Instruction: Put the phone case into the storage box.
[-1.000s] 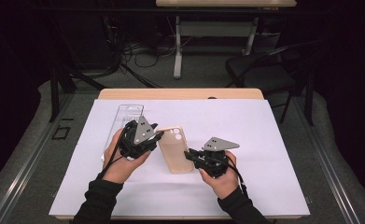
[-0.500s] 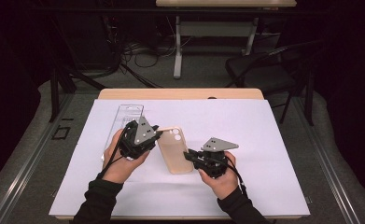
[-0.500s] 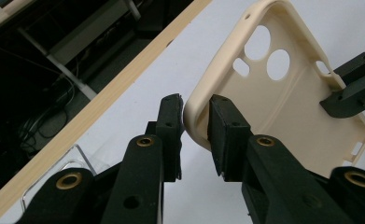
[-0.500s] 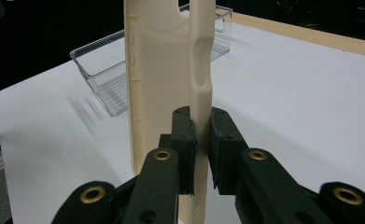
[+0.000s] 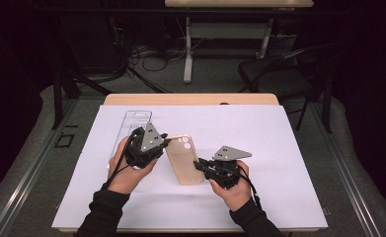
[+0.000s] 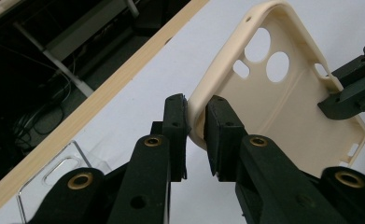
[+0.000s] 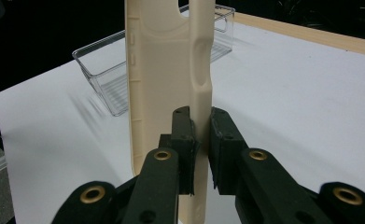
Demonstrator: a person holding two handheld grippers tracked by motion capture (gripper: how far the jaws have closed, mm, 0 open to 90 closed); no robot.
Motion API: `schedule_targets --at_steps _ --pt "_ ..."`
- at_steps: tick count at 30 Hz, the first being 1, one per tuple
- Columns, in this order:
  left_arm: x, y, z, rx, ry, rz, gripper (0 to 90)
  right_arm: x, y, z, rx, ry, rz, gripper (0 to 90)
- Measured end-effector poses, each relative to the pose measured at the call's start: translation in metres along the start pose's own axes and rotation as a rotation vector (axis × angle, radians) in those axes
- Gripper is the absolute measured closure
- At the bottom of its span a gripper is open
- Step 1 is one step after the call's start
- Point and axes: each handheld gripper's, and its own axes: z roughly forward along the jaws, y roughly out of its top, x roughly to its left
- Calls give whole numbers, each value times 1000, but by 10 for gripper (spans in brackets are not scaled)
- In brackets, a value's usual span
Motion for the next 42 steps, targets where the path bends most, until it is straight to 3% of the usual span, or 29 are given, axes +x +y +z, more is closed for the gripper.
schedule_targets --at_steps 19,35,42 --pt "3 0 -2 4 -25 -14 795 1 0 0 -5 3 -4 819" --pt "8 -2 -3 17 -72 -71 766 2 0 0 -9 7 -13 819" --pt "9 -3 -3 27 -84 -74 769 3 0 0 -4 6 -14 819"
